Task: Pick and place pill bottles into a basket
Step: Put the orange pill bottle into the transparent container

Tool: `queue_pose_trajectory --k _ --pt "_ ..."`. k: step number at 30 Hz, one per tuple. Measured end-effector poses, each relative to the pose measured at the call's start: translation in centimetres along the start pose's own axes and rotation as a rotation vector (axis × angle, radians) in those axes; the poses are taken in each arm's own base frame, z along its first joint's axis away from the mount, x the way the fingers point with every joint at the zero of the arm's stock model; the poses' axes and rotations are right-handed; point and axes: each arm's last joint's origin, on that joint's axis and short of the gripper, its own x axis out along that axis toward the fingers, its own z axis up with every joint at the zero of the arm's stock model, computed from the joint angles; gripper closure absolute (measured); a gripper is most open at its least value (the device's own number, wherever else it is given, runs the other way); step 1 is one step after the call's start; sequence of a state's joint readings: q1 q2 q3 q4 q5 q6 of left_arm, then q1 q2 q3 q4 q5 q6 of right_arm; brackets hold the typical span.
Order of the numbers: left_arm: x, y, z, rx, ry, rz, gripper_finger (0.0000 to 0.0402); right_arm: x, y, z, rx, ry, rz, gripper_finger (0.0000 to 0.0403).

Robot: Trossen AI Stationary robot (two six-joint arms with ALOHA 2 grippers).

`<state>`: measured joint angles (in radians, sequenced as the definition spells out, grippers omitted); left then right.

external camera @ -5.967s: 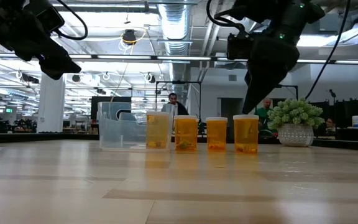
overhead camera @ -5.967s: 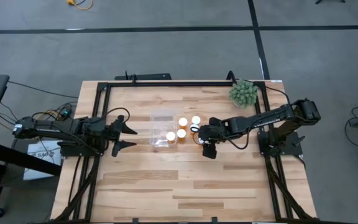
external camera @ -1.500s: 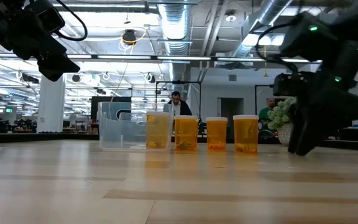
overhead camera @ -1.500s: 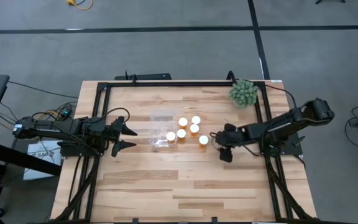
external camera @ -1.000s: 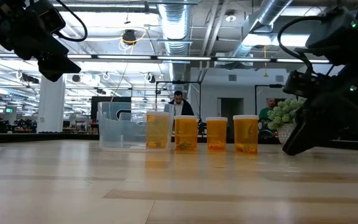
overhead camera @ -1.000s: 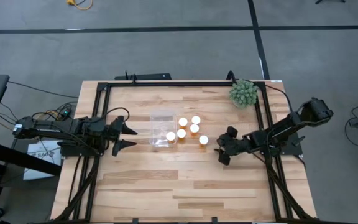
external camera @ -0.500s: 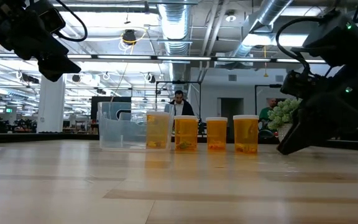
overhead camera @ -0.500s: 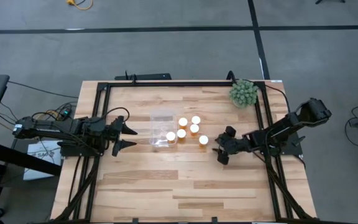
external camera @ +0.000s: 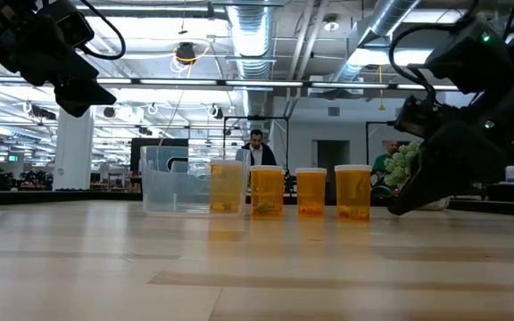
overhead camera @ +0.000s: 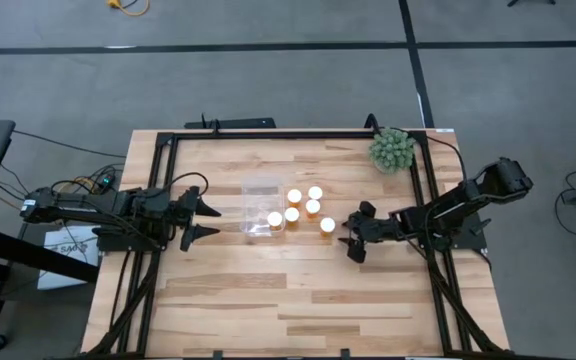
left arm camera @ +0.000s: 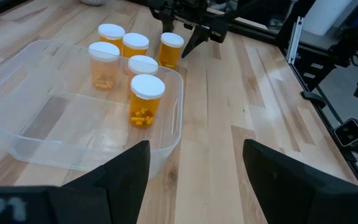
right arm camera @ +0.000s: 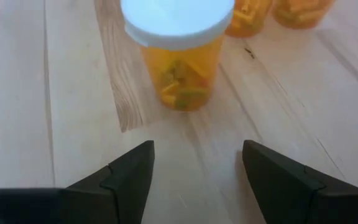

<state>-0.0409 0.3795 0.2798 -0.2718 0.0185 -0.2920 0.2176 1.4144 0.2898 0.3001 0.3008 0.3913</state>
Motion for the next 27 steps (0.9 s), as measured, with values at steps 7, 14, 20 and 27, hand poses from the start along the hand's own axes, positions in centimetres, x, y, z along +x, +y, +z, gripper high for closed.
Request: queue_pose_trajectory --k 7,14,20,27 --pt "0.0 0.0 0.0 0.000 0.000 0.000 0.0154 0.1 0.6 1.6 -0.094 -0.040 0.024 0.0163" --pt "0.0 0.0 0.0 0.000 0.000 0.000 0.0154 0.3 -0.3 2.3 -0.094 -0.034 0.004 0.0163" --pt "0.0 0.0 0.0 0.000 0.000 0.000 0.0154 0.5 -0.8 2.4 -0.087 -0.020 0.036 0.0163" --pt "0.0 0.0 0.0 0.000 0.000 0.000 0.0154 0.5 -0.8 2.5 -0.111 -0.019 0.066 0.0163"
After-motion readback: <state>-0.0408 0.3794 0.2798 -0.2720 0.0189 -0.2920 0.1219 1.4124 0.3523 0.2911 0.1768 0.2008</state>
